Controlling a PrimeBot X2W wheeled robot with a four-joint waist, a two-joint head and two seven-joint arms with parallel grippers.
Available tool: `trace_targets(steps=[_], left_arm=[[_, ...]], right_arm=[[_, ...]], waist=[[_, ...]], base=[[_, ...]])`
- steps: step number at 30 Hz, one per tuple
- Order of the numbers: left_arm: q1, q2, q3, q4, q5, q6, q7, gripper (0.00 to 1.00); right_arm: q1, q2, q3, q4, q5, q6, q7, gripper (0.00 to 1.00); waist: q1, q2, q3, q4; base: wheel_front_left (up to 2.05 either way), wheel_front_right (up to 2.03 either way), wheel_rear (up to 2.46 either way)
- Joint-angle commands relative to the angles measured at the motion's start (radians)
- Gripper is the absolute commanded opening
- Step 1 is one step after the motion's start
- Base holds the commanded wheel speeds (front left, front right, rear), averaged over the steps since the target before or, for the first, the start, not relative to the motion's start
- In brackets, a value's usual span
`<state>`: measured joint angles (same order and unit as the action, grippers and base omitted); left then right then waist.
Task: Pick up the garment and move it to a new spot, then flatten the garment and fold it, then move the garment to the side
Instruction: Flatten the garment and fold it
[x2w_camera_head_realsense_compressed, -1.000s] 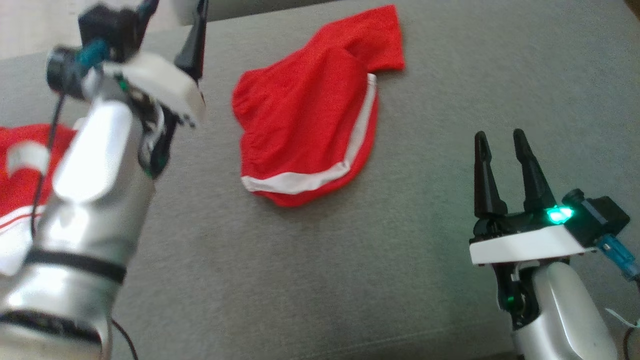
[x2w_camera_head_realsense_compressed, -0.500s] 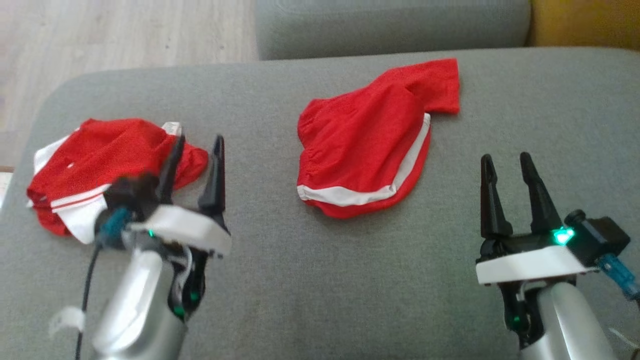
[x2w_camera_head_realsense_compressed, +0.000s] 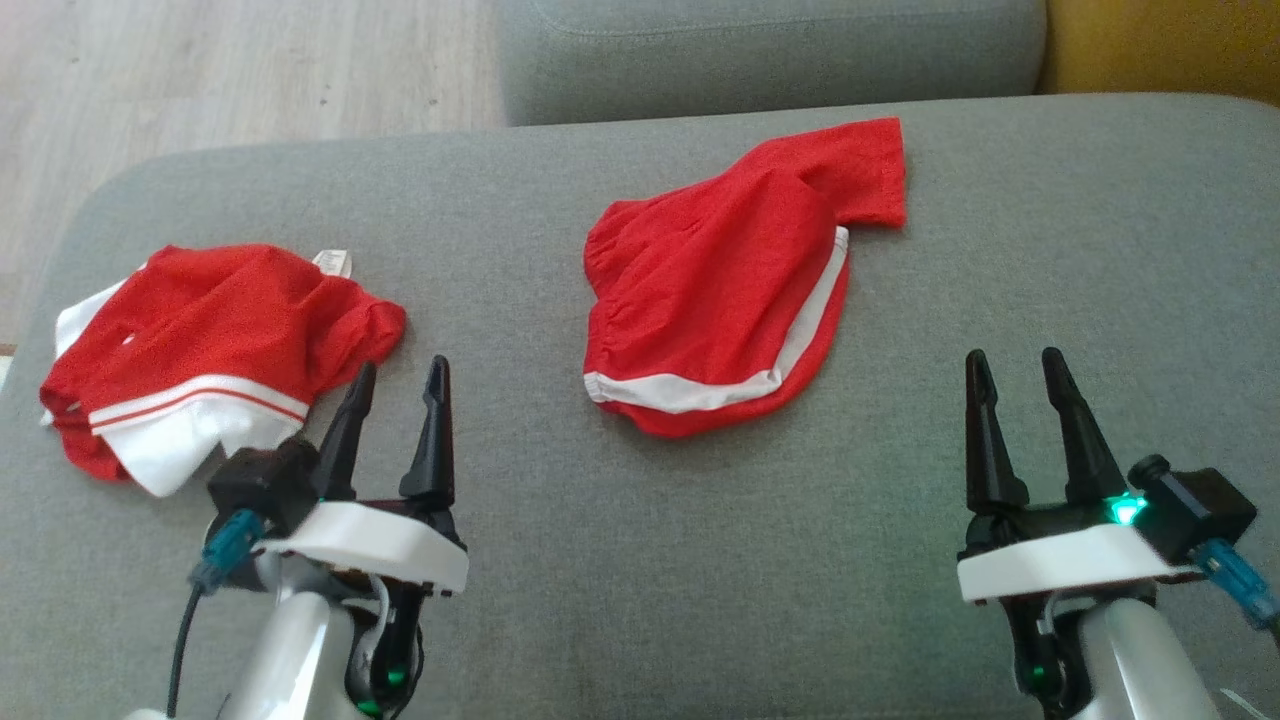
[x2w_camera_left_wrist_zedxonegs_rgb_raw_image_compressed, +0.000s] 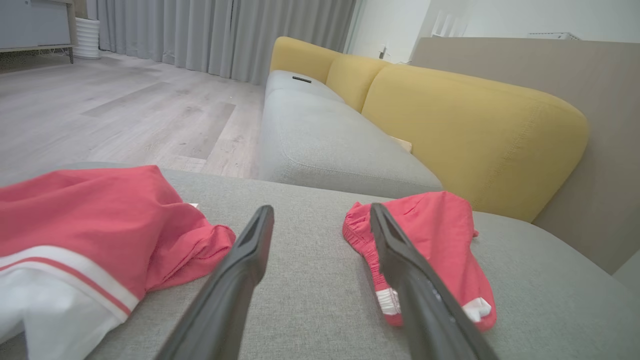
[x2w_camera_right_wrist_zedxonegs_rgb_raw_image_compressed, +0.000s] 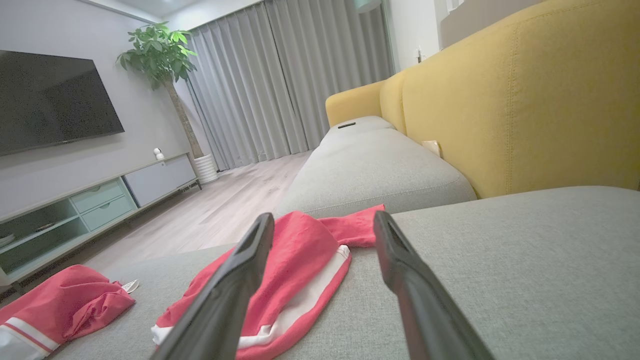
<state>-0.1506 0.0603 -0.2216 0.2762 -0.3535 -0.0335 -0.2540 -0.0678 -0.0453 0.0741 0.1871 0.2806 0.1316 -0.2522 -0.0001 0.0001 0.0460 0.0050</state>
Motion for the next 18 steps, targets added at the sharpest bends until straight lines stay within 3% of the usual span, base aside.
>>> trace_targets(steps=[1, 9, 18], left_arm=[[-0.046, 0.005, 0.034, -0.025, 0.006, -0.009, -0.008, 1.0], [-0.133, -0.004, -0.077, 0.124, -0.018, -0.074, 0.021, 1.0], [-0.267, -0.009, -0.167, 0.31, -0.039, -0.082, 0.07, 1.0]], right_arm=[[-0.035, -0.005, 0.021, -0.034, 0.005, -0.001, -0.01, 1.0], [-0.054, -0.005, 0.034, -0.037, 0.003, -0.001, -0.01, 1.0], [-0.08, -0.005, 0.047, -0.042, 0.007, -0.001, -0.01, 1.0]], waist=[[0.0001, -0.0001, 0.006, -0.005], [0.0001, -0.0001, 0.055, -0.042], [0.0001, -0.0001, 0.113, -0.092]], base=[[0.0, 0.0, 0.0], [0.0, 0.0, 0.0], [0.0, 0.0, 0.0]])
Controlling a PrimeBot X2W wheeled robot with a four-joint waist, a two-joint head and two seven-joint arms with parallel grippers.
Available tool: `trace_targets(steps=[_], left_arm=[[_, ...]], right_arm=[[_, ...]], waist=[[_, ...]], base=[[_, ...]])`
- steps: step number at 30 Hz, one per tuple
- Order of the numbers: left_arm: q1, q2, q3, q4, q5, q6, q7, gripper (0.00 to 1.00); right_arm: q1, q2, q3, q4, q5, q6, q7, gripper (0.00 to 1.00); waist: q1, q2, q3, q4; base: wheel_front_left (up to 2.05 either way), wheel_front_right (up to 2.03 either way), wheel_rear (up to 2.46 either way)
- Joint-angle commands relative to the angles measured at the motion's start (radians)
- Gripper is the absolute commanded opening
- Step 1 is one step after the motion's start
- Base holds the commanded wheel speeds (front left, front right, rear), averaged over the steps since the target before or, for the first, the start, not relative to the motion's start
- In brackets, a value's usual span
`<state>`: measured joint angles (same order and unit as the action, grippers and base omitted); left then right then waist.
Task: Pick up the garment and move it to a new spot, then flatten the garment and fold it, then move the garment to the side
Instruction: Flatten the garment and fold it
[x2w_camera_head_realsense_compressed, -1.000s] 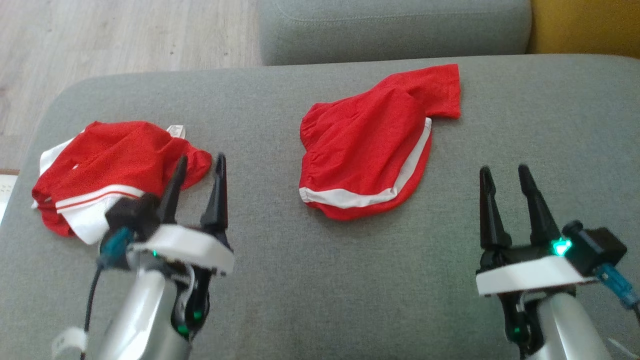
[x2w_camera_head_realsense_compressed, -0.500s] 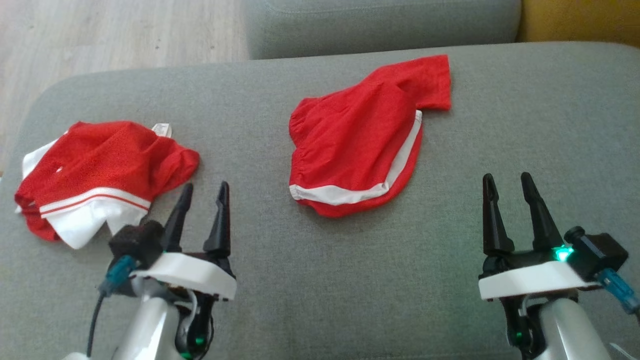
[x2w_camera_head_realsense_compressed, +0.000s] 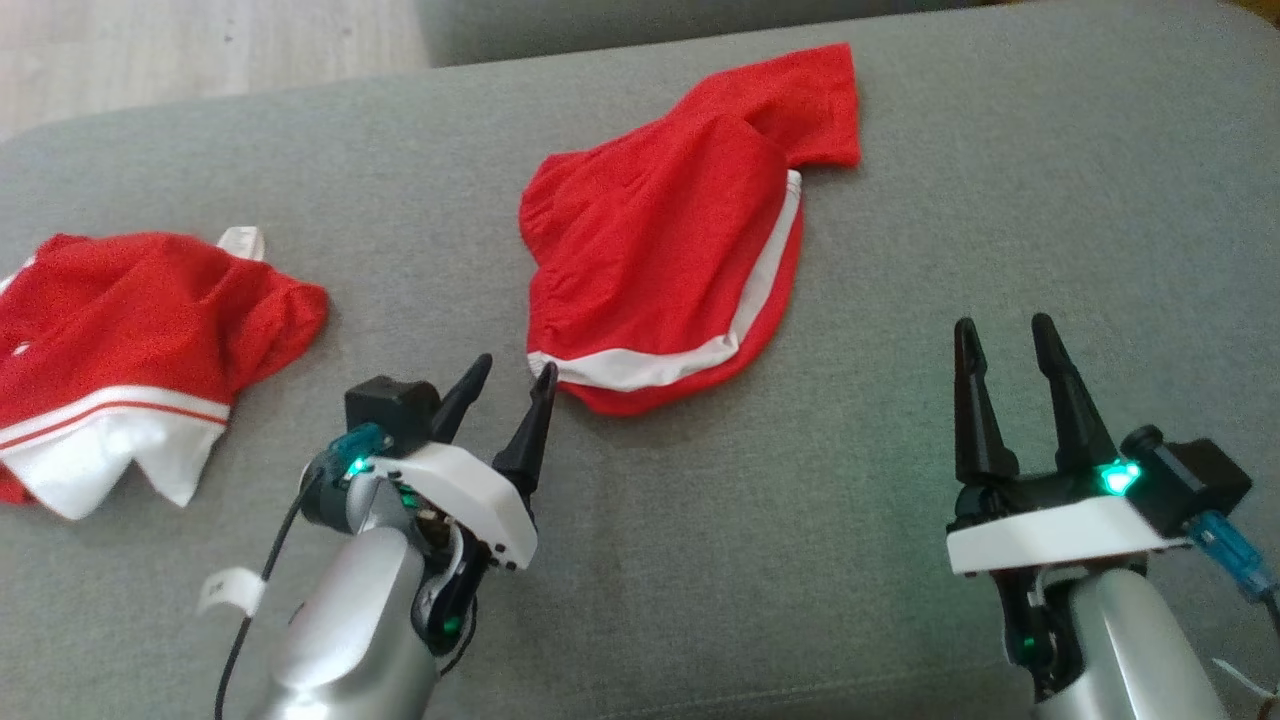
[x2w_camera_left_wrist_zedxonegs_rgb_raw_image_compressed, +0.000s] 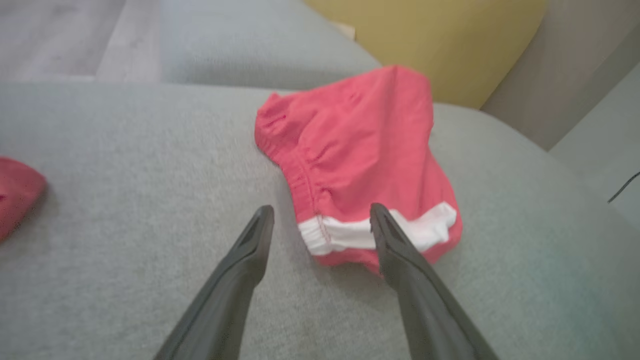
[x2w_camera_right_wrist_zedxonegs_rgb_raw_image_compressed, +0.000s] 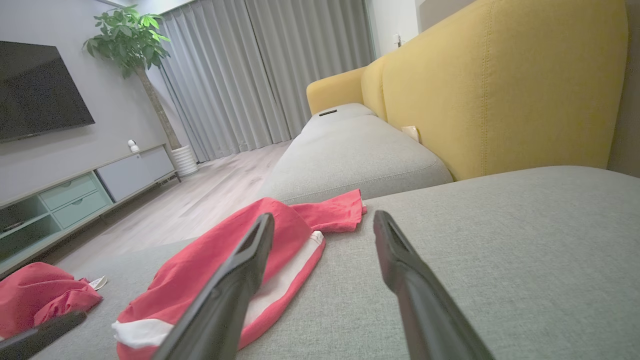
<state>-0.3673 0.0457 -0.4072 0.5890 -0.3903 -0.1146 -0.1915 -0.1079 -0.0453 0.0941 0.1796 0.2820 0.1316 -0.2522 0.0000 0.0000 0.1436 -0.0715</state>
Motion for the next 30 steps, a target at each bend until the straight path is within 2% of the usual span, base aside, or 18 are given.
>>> trace_targets(steps=[1, 7, 20, 21, 22, 30], left_arm=[[-0.062, 0.006, 0.012, 0.018, -0.005, 0.0, 0.013, 1.0], [-0.108, 0.005, -0.018, 0.11, -0.017, 0.015, 0.032, 1.0], [-0.176, 0.005, -0.076, 0.204, -0.097, 0.022, -0.028, 1.0], [-0.18, 0.005, -0.08, 0.206, -0.102, 0.022, -0.033, 0.63], [-0.183, 0.005, -0.085, 0.207, -0.106, 0.021, -0.038, 0.0], [-0.188, 0.007, -0.097, 0.188, -0.087, 0.031, -0.067, 0.0]], right_arm=[[-0.042, -0.005, 0.028, -0.035, 0.006, -0.001, -0.01, 1.0], [-0.05, -0.005, 0.028, -0.037, 0.007, -0.001, -0.01, 1.0], [-0.054, -0.005, 0.029, -0.036, 0.008, -0.001, -0.01, 1.0], [-0.054, -0.005, 0.029, -0.035, 0.008, -0.001, -0.01, 1.0], [-0.054, -0.005, 0.029, -0.035, 0.008, -0.001, -0.01, 1.0], [-0.047, -0.005, 0.019, -0.025, 0.004, -0.001, -0.01, 1.0]], waist=[[0.0, 0.0, 0.02, -0.02], [0.0, 0.0, 0.034, -0.04], [0.0, 0.0, 0.043, -0.057], [0.0, 0.0, 0.043, -0.057], [0.0, 0.0, 0.042, -0.056], [0.0, 0.0, 0.023, -0.033]], base=[[0.0, 0.0, 0.0], [0.0, 0.0, 0.0], [0.0, 0.0, 0.0], [0.0, 0.0, 0.0], [0.0, 0.0, 0.0], [0.0, 0.0, 0.0]])
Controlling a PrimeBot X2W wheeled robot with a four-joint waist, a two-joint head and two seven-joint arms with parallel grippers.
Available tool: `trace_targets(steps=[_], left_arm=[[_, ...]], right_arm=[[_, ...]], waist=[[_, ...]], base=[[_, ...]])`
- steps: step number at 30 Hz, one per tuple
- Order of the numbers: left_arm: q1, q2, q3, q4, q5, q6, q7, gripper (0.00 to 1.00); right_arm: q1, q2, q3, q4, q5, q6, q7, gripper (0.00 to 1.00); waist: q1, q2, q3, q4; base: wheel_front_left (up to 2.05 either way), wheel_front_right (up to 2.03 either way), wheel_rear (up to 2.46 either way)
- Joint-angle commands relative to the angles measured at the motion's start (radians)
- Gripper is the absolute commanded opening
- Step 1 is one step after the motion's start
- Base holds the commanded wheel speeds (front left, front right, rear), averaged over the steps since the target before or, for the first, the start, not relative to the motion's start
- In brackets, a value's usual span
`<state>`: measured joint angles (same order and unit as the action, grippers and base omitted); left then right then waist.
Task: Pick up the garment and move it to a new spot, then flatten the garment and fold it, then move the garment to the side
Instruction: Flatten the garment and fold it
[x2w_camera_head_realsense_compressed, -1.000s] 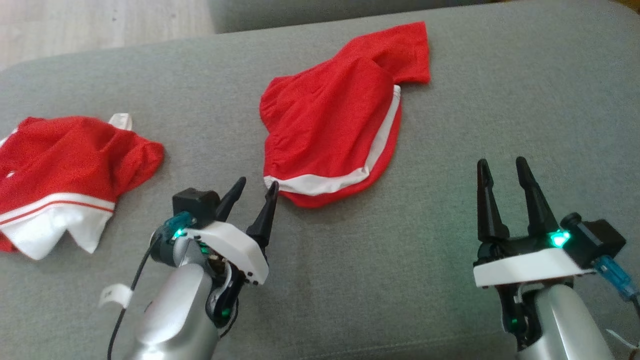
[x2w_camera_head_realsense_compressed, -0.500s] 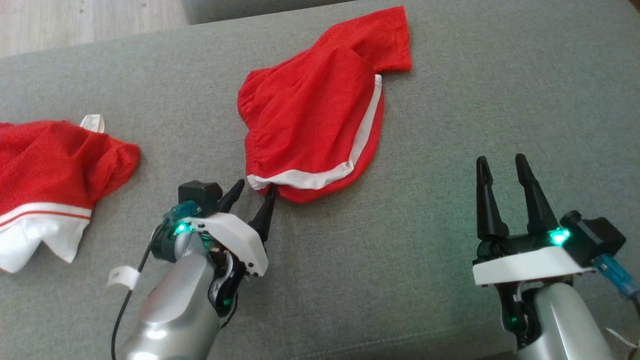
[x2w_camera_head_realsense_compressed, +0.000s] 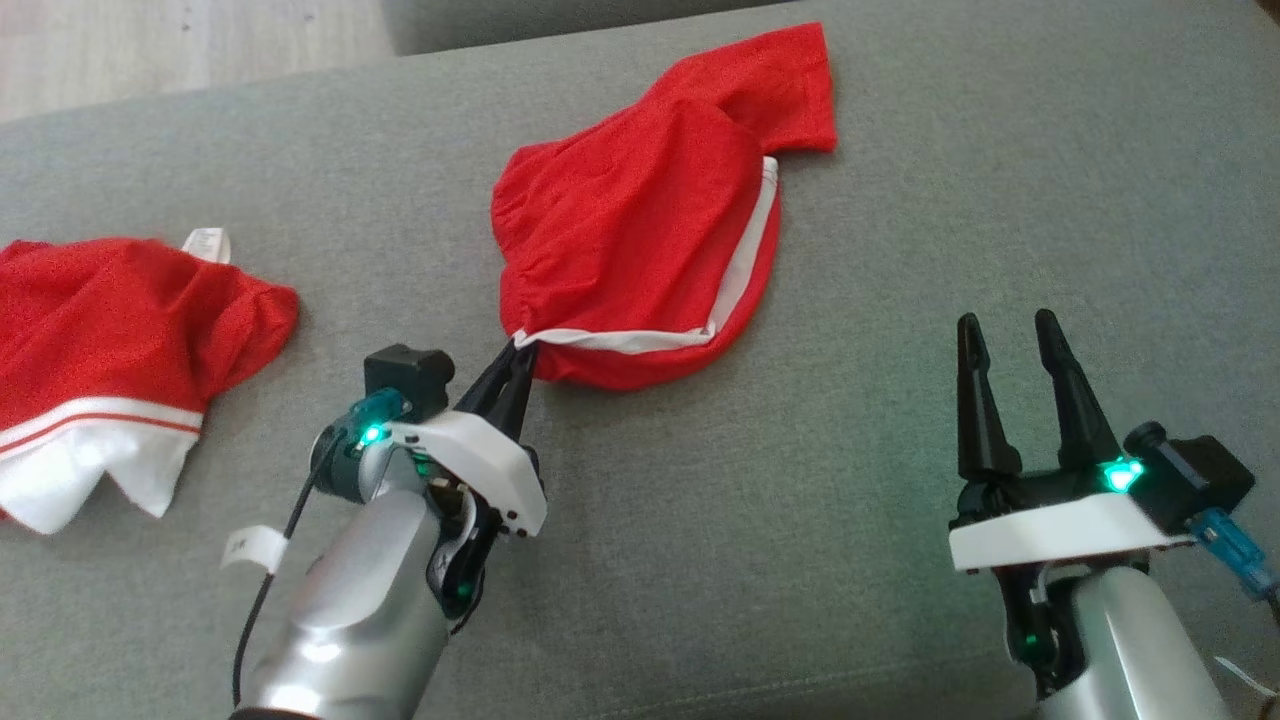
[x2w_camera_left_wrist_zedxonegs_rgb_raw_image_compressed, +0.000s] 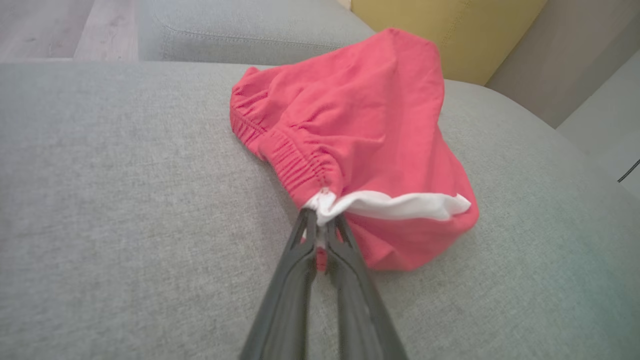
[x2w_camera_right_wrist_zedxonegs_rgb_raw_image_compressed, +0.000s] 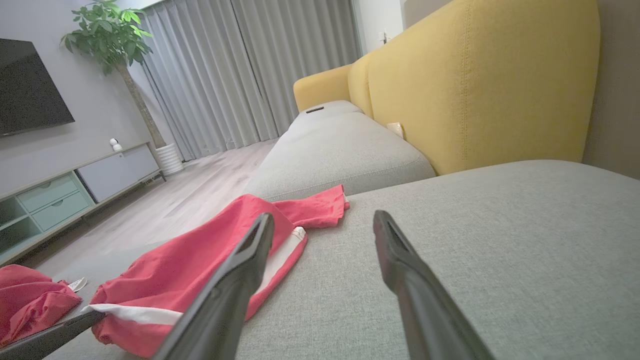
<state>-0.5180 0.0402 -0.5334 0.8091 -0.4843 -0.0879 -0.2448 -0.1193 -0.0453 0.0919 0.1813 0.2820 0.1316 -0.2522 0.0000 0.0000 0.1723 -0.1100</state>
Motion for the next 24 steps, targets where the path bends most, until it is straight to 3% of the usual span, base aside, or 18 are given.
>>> trace_targets(steps=[1, 16, 24], left_arm=[[-0.034, 0.015, 0.028, -0.04, 0.016, 0.006, -0.015, 0.0], [0.084, 0.076, 0.042, -0.279, 0.169, 0.062, -0.017, 0.0], [0.109, 0.079, 0.013, -0.289, 0.204, 0.051, -0.017, 0.0]], right_arm=[[-0.034, -0.005, 0.018, -0.024, 0.002, -0.001, -0.01, 1.0], [-0.091, -0.005, -0.016, 0.142, -0.074, -0.001, 0.006, 1.0], [-0.214, -0.014, -0.03, 0.228, -0.142, -0.001, 0.133, 1.0]], waist=[[0.0, 0.0, -0.01, 0.011], [0.0, 0.0, -0.054, 0.145], [0.0, 0.0, -0.037, 0.195]], base=[[0.0, 0.0, 0.0], [0.0, 0.0, 0.0], [0.0, 0.0, 0.0]])
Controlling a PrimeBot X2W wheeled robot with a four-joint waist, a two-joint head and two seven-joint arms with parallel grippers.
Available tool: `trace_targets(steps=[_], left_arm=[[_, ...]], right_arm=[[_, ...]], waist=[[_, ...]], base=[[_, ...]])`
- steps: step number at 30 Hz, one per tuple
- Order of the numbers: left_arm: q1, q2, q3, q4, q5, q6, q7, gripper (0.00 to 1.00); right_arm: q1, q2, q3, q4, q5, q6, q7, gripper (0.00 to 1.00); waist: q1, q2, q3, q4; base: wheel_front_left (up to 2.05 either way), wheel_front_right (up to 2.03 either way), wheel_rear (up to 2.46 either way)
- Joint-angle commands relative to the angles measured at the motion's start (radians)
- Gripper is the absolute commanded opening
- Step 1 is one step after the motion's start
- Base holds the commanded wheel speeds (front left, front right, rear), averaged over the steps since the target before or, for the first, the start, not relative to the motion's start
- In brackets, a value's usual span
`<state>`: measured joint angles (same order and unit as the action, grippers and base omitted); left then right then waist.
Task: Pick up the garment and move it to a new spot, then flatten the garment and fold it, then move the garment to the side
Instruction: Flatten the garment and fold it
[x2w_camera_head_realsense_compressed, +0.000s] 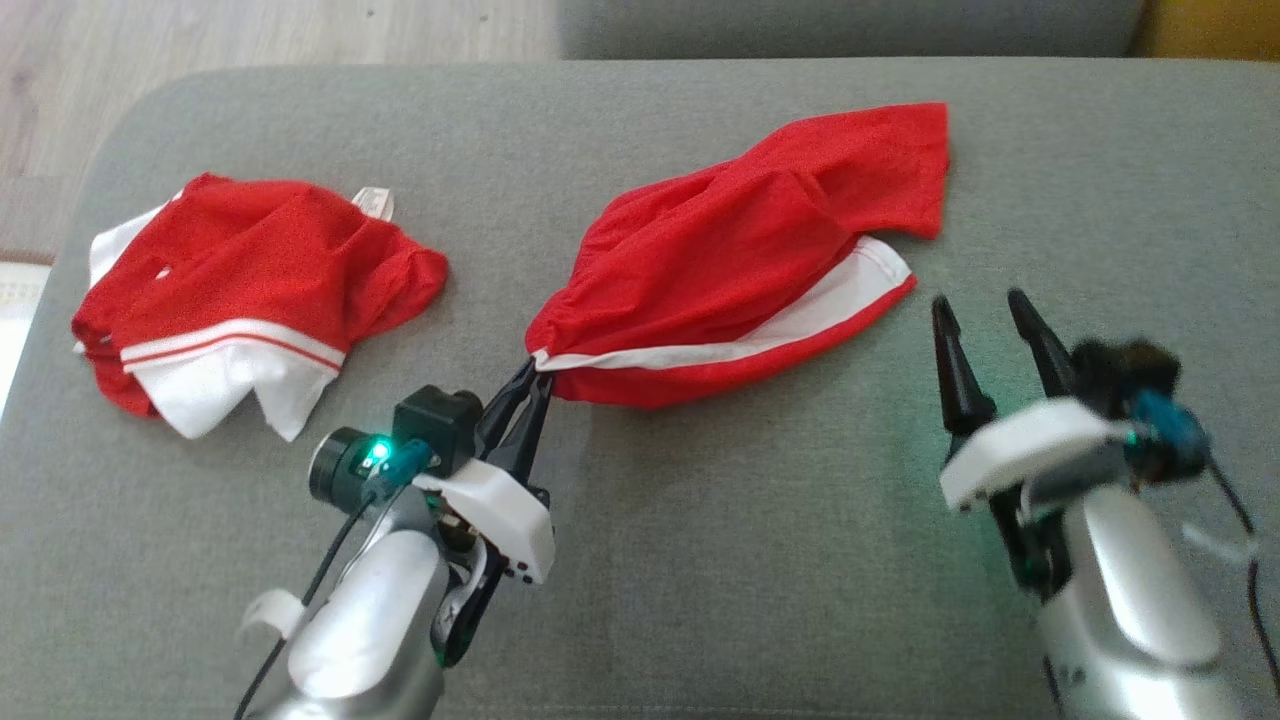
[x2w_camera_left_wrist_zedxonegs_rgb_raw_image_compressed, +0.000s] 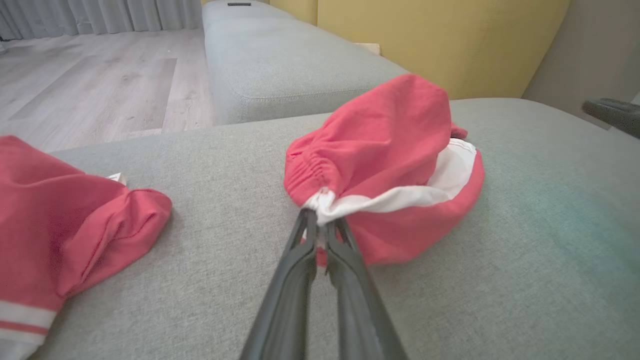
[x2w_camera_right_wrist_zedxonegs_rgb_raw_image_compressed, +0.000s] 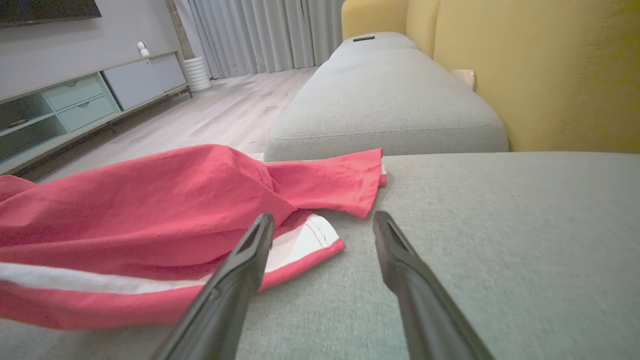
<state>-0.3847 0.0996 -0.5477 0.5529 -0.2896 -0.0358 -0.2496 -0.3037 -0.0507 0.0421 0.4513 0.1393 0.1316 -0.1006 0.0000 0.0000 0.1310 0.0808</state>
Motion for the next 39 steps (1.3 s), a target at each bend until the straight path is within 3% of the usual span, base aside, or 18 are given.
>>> trace_targets(steps=[1, 11, 22, 33, 34, 35, 36, 39], left_arm=[[-0.025, 0.017, 0.025, -0.032, 0.012, -0.001, -0.012, 0.0], [-0.052, -0.021, -0.001, -0.03, 0.023, -0.013, -0.012, 0.0], [-0.09, -0.042, -0.028, -0.027, 0.028, -0.025, -0.012, 0.0], [-0.117, -0.048, -0.036, -0.02, 0.025, -0.026, -0.012, 0.0], [-0.118, -0.048, -0.035, -0.019, 0.025, -0.025, -0.012, 0.0], [-0.118, -0.048, -0.035, -0.018, 0.025, -0.024, -0.012, 0.0], [-0.118, -0.048, -0.035, -0.017, 0.025, -0.023, -0.012, 0.0], [-0.115, -0.048, -0.031, -0.01, 0.024, -0.022, -0.012, 0.0]], right_arm=[[-0.055, -0.013, 0.021, -0.024, -0.004, -0.001, 0.01, 1.0], [-0.281, -0.135, 0.121, 0.227, 0.04, -0.001, 0.237, 1.0], [-0.422, -0.234, 0.34, 0.371, 0.225, -0.001, 0.279, 1.0], [-0.496, -0.273, 0.485, 0.446, 0.364, -0.001, 0.298, 1.0], [-0.498, -0.275, 0.496, 0.45, 0.375, -0.001, 0.3, 0.71], [-0.501, -0.277, 0.507, 0.453, 0.385, -0.001, 0.298, 0.18], [-0.504, -0.28, 0.518, 0.456, 0.393, -0.001, 0.294, 0.0], [-0.508, -0.284, 0.546, 0.459, 0.415, -0.001, 0.26, 0.0]], waist=[[0.0, 0.0, 0.009, 0.009], [0.0, 0.0, 0.057, 0.068], [0.0, 0.0, 0.11, 0.107], [0.0, 0.0, 0.137, 0.122], [0.0, 0.0, 0.137, 0.121], [0.0, 0.0, 0.137, 0.12], [0.0, 0.0, 0.136, 0.118], [0.0, 0.0, 0.127, 0.109]], base=[[0.0, 0.0, 0.0], [0.0, 0.0, 0.0], [0.0, 0.0, 0.0], [0.0, 0.0, 0.0], [0.0, 0.0, 0.0], [0.0, 0.0, 0.0], [0.0, 0.0, 0.0], [0.0, 0.0, 0.0]])
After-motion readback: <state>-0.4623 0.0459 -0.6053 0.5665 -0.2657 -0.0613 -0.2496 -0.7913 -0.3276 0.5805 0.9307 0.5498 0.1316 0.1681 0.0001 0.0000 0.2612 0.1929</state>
